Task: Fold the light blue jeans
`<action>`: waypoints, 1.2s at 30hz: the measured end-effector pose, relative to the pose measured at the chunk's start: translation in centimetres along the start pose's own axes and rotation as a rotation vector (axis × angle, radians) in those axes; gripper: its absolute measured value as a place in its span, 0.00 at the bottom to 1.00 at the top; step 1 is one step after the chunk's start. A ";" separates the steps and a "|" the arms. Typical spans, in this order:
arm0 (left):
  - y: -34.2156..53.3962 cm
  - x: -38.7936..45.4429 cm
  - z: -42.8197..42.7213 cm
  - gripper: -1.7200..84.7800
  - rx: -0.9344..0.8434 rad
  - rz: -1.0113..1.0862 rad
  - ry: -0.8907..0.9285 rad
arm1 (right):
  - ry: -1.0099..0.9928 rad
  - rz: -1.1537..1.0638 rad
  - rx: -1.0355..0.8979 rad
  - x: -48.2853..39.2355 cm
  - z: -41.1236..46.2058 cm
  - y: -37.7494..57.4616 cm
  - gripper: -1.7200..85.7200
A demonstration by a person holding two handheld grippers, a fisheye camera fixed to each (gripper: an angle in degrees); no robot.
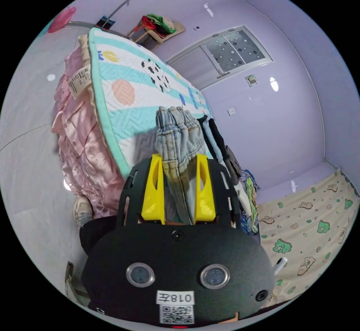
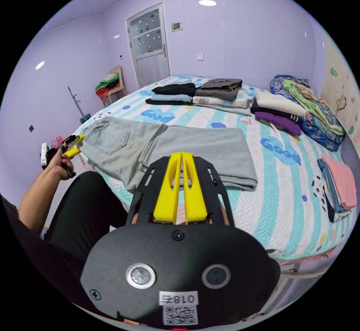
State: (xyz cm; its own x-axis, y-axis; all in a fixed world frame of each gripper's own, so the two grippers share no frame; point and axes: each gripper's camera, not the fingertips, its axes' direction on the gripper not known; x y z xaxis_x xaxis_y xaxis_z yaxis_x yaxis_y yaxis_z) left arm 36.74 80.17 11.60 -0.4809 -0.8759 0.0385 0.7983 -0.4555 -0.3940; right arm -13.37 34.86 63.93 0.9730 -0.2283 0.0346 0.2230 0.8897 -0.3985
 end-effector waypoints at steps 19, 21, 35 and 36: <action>32.5 55.7 18.5 0.14 -0.145 1.197 -0.035 | 0.117 0.439 0.169 22.5 -14.7 7.2 0.02; 37.5 56.5 24.3 0.14 -0.422 1.240 0.009 | 0.128 0.471 0.174 24.2 -15.7 7.5 0.02; 30.6 50.2 16.9 0.18 -0.353 1.228 -0.010 | -0.300 0.415 0.054 28.4 -8.2 -4.9 0.12; 30.4 49.0 17.3 0.19 -0.402 1.216 -0.078 | -0.311 0.426 0.045 28.7 -7.5 -5.4 0.12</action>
State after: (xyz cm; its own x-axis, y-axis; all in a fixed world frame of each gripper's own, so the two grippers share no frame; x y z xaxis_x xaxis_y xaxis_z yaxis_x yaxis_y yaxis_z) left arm 43.75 20.65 17.36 0.5103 -0.7055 -0.4918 0.5352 0.7081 -0.4606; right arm 12.90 20.52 60.22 0.9482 0.2790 0.1517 -0.2000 0.8957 -0.3972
